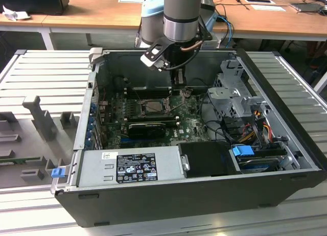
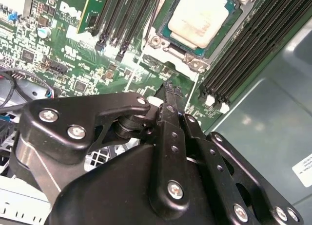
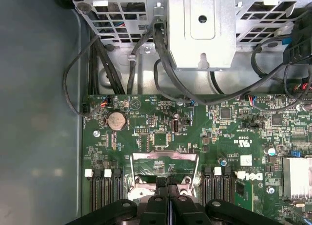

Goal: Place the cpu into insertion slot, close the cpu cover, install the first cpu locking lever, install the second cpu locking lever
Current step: 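Close the cpu cover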

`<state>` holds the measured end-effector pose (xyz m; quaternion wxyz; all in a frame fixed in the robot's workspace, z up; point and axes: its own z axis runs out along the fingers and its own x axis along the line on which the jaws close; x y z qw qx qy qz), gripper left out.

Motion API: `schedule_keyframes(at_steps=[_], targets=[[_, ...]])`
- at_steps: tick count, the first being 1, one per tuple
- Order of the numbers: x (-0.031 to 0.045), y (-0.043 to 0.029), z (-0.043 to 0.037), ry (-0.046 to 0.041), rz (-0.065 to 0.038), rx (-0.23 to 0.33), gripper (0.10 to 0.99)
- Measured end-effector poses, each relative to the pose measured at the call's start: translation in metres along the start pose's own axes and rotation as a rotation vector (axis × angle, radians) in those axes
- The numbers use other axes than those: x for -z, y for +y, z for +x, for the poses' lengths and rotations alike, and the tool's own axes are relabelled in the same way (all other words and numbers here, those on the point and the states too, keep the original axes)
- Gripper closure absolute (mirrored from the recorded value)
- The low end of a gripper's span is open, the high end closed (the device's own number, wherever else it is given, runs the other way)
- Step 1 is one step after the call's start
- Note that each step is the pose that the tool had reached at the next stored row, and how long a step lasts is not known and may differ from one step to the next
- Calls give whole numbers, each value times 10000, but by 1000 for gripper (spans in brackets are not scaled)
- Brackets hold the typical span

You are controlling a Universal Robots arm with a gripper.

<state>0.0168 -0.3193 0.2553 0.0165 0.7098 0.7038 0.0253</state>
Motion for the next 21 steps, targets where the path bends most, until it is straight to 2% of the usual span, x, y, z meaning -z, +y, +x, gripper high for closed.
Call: schedule_keyframes(at_steps=[7,21], targets=[[50,52,3,1,0,0,980],[32,329,5,-1,12,-1,980]])
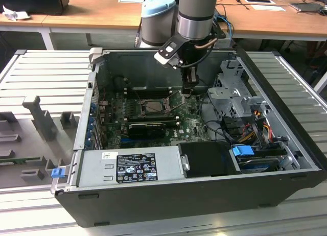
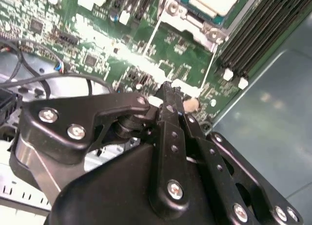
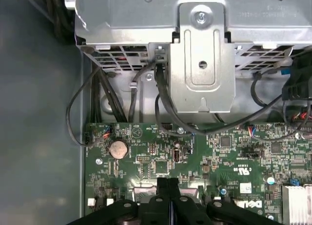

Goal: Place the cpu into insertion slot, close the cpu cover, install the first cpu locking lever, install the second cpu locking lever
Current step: 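Close the cpu cover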

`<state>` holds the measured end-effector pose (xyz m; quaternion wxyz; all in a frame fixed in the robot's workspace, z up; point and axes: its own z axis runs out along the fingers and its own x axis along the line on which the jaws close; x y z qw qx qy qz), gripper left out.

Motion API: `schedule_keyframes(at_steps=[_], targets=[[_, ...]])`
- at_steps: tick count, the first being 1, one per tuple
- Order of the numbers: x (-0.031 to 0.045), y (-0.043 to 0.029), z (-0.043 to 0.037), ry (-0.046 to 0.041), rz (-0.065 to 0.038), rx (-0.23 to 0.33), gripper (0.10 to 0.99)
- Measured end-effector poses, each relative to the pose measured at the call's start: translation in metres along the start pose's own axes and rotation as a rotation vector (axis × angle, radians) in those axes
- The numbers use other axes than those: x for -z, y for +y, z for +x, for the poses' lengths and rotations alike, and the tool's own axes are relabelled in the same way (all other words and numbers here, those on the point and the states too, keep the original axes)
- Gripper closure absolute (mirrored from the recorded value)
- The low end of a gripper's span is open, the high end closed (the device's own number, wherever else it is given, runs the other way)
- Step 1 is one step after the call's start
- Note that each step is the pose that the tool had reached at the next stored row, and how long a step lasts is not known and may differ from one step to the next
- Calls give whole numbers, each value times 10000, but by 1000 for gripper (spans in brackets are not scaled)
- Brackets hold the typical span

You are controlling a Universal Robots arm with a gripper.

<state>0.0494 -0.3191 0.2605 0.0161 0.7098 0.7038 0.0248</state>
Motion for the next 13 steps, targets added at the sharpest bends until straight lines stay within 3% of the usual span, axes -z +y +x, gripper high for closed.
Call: schedule_keyframes(at_steps=[8,13], targets=[[-51,105,0,-1,2,6,980],[-162,124,-1,1,18,29,980]])
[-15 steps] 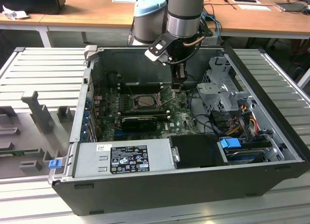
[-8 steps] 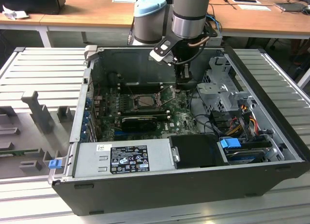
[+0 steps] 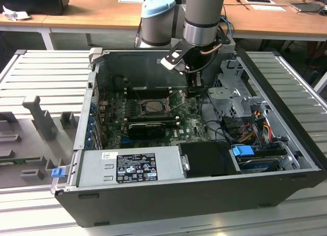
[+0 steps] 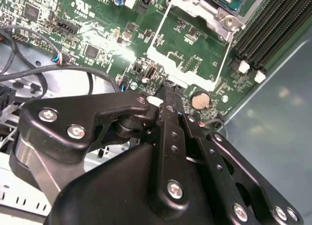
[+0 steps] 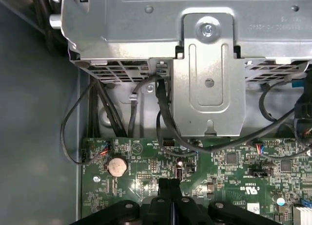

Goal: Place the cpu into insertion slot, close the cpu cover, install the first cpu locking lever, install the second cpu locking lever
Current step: 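Close the cpu cover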

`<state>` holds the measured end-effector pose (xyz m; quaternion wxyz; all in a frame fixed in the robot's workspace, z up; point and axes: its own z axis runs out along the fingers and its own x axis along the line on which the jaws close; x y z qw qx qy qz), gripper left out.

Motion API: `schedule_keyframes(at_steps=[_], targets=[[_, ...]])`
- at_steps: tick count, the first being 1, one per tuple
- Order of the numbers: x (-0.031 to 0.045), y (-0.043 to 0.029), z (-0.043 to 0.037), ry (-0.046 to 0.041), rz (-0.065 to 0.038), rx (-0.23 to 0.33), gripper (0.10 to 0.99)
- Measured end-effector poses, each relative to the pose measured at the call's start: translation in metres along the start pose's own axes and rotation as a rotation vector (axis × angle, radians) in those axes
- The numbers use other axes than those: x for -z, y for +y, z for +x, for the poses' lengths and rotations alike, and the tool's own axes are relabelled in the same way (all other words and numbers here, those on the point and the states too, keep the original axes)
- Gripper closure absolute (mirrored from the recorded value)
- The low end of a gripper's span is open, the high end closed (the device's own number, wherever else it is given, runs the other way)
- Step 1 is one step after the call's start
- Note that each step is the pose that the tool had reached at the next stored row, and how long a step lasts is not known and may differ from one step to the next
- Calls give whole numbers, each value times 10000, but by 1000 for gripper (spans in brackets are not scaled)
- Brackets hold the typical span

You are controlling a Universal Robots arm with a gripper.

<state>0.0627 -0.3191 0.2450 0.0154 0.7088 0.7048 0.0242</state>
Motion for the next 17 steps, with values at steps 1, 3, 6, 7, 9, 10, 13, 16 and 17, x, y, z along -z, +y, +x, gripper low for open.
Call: schedule_keyframes(at_steps=[1,3,6,7,9,10,13,16,17], targets=[[1,0,0,-2,26,5,980],[1,-4,0,2,171,4,980],[1,-24,0,3,186,4,980],[2,-42,0,3,186,3,980],[6,-106,-1,3,186,5,980],[6,-108,-1,3,186,9,980],[10,-120,0,9,186,10,980],[13,-174,-1,9,186,9,980],[14,-196,-1,8,186,10,980]])
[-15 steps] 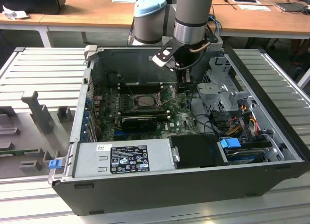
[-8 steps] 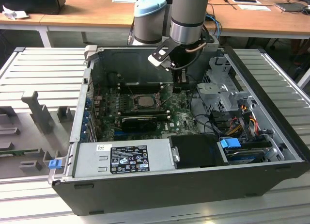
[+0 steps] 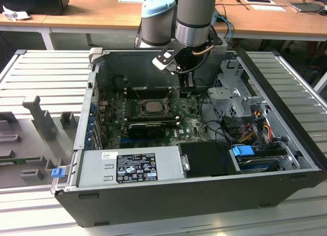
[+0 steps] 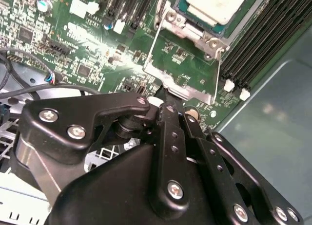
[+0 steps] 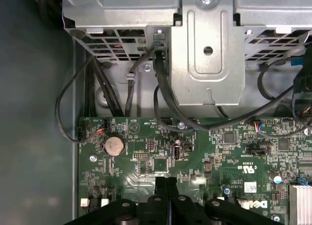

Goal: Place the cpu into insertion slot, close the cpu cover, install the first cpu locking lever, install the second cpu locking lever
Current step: 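Close the cpu cover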

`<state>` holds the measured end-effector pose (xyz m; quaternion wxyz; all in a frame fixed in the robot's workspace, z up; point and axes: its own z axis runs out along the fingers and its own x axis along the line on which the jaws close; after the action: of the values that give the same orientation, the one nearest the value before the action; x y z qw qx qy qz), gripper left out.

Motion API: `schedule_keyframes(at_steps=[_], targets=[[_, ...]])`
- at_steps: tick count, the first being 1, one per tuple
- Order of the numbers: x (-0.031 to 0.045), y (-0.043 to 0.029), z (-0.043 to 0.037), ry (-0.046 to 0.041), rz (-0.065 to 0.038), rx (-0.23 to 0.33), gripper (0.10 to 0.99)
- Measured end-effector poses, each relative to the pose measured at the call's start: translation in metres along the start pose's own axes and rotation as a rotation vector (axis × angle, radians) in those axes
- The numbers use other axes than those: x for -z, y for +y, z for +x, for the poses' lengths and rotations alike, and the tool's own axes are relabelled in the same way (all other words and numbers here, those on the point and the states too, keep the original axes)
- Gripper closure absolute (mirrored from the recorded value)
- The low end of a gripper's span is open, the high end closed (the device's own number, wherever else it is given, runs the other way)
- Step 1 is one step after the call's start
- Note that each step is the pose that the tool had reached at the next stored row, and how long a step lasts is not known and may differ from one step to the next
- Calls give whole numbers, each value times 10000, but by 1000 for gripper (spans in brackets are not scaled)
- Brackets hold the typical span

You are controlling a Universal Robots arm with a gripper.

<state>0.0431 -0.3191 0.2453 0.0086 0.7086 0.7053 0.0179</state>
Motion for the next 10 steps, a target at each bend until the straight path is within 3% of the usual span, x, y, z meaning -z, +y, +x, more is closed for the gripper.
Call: schedule_keyframes(at_steps=[6,10], targets=[[2,-71,0,7,0,-1,980],[3,-79,0,8,0,2,980]])
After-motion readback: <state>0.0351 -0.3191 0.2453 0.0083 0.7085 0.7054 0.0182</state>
